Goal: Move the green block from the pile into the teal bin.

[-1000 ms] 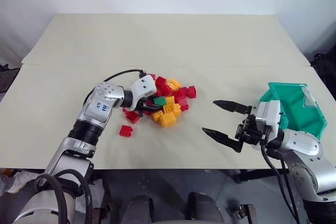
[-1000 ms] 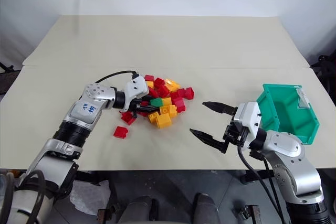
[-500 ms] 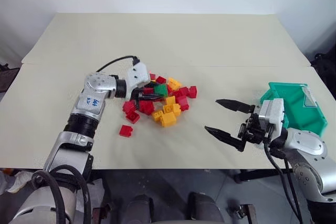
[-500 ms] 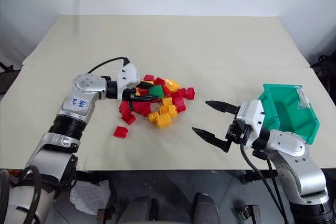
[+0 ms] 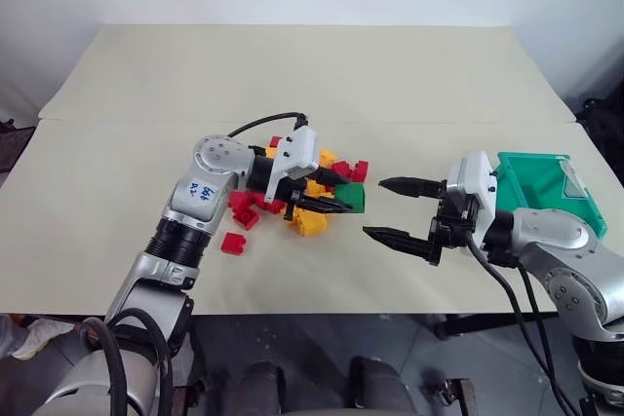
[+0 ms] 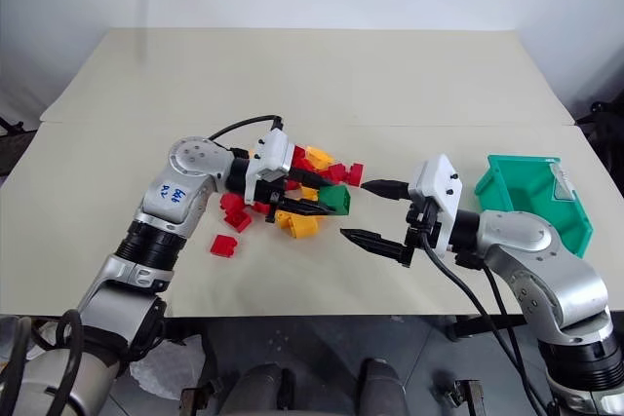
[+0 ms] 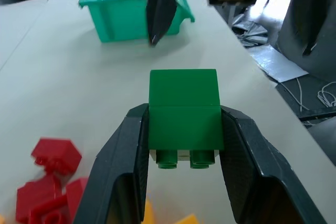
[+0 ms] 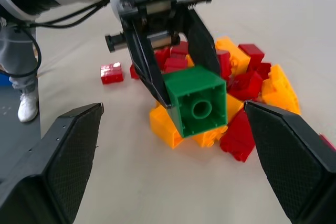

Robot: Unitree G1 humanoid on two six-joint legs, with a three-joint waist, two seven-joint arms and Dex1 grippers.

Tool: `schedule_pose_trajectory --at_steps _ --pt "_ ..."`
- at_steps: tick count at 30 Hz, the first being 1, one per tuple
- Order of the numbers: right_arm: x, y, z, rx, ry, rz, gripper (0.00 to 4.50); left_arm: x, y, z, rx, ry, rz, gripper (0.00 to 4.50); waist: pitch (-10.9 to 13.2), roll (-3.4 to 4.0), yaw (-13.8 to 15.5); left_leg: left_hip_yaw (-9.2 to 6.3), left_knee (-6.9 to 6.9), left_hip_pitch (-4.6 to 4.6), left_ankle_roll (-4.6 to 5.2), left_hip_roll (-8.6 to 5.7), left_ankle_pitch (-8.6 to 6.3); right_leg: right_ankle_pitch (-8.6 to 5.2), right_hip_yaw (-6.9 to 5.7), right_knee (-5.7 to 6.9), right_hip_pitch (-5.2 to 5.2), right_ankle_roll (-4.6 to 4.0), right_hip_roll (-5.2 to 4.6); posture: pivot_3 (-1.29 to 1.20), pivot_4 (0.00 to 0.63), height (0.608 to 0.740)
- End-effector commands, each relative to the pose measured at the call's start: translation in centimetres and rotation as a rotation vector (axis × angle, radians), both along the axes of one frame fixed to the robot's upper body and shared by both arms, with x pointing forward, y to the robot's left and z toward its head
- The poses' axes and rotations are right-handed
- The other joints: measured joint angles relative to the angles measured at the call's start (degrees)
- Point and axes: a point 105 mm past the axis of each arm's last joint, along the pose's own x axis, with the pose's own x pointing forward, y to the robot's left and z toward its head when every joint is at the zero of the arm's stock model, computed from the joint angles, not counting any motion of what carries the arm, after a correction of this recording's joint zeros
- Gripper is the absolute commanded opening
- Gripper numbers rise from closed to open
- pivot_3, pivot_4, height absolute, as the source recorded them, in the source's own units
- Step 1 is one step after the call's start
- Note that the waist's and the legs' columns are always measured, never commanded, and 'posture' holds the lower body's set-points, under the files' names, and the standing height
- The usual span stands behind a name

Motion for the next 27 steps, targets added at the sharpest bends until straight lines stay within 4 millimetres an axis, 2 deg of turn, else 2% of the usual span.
schedule_pose_trajectory --at_steps 1,6,10,13,16,18,21,25,27 --pt "-1.1 -3.0 0.8 -0.015 -0.078 -0.044 4.5 -0.1 -2.0 -0.3 0.016 -0.047 0.003 1.49 0.0 0.0 0.6 0.0 0.03 -0.06 0.05 -0.01 -0.03 0.02 -0.01 -0.07 0.0 0.03 0.0 0.0 0.15 0.74" --pt "-3.0 -7.1 -0.1 -0.022 -0.088 -0.204 4.5 0.8 -5.1 -1.9 0.024 -0.051 0.078 1.49 0.0 -0.01 1.4 0.05 0.14 -0.13 0.2 -0.1 -0.12 0.13 0.03 -0.3 0.06 0.24 -0.05 0.0 0.15 0.74" --pt "-4.7 -9.0 -1.6 -0.038 -0.054 -0.315 4.5 1.1 -7.5 -3.7 0.051 -0.057 0.112 1.49 0.0 0.0 1.3 0.06 0.12 -0.1 0.2 -0.1 -0.12 0.14 0.03 -0.27 0.07 0.23 -0.04 0.0 0.15 0.74" --pt "-5.4 -9.2 -2.4 -0.034 -0.05 -0.369 4.5 1.0 -9.1 -5.1 0.084 -0.069 0.103 1.49 0.0 0.0 1.1 0.11 0.11 -0.08 0.2 -0.1 -0.12 0.13 0.07 -0.31 0.08 0.23 -0.04 0.0 0.15 0.74" --pt "-5.6 -8.7 -2.6 -0.02 -0.052 -0.383 4.5 0.9 -10.0 -5.2 0.075 -0.055 0.086 1.49 0.0 0.0 0.6 0.24 0.13 -0.08 0.2 -0.1 -0.12 0.14 0.17 -0.38 0.06 0.19 -0.04 0.0 0.15 0.74" --pt "-5.7 -8.4 -2.8 -0.01 -0.05 -0.384 4.5 0.4 -10.4 -4.7 0.045 -0.053 0.046 2.22 0.0 0.01 0.7 0.22 0.14 -0.06 0.2 -0.08 -0.11 0.14 0.16 -0.35 0.05 0.16 -0.04 0.0 0.15 0.74" --pt "-5.8 -8.2 -3.0 -0.007 -0.042 -0.379 4.5 0.0 -10.2 -3.9 0.009 -0.066 0.001 3.02 0.0 0.02 0.8 0.22 0.14 -0.06 0.2 -0.08 -0.12 0.14 0.16 -0.37 0.06 0.16 -0.05 0.0 0.15 0.74" --pt "-5.5 -8.1 -3.0 -0.007 -0.04 -0.364 4.5 0.1 -8.0 -3.2 -0.042 -0.064 -0.022 4.26 0.0 0.03 0.8 0.22 0.14 -0.06 0.2 -0.08 -0.12 0.15 0.16 -0.34 0.05 0.16 -0.05 0.0 0.15 0.74" --pt "-5.1 -8.0 -3.0 -0.004 -0.039 -0.349 4.5 0.2 -6.8 -3.1 -0.065 -0.05 -0.016 4.26 0.0 0.03 0.6 0.22 0.14 -0.03 0.2 -0.08 -0.12 0.15 0.16 -0.3 0.05 0.15 -0.05 0.0 0.15 0.74"
